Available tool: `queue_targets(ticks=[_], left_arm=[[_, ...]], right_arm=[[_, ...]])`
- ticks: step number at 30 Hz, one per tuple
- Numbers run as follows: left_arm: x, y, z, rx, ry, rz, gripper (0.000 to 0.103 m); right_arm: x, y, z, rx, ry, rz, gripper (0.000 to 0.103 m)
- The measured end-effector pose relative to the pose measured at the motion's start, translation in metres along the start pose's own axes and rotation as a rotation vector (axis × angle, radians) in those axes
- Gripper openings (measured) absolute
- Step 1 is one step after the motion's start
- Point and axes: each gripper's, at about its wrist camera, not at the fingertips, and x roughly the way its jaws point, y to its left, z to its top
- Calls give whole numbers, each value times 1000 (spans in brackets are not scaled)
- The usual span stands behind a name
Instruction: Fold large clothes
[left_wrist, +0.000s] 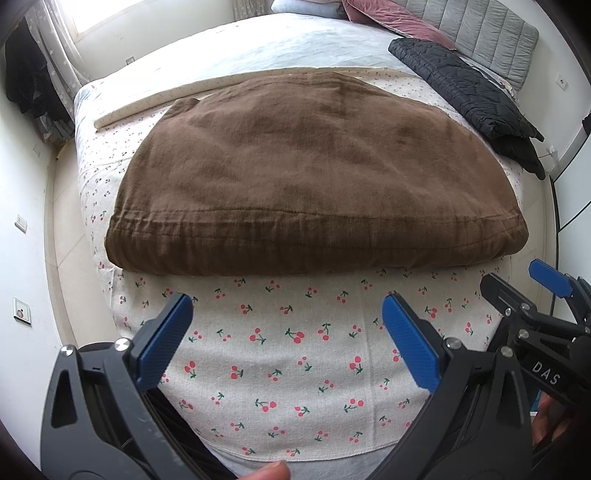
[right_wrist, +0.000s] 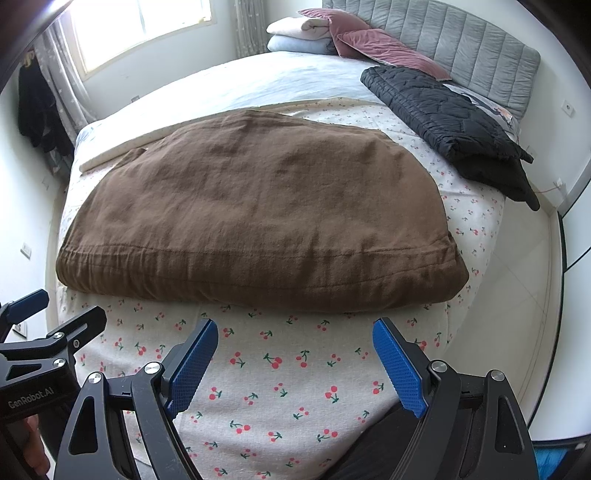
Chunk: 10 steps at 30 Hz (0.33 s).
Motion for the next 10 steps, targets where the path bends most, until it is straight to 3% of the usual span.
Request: queue_targets(ticks=[10], left_arm=[[5,2,-1,1,4,4,102]], right_arm=[[3,0,-1,0,7,7,87]])
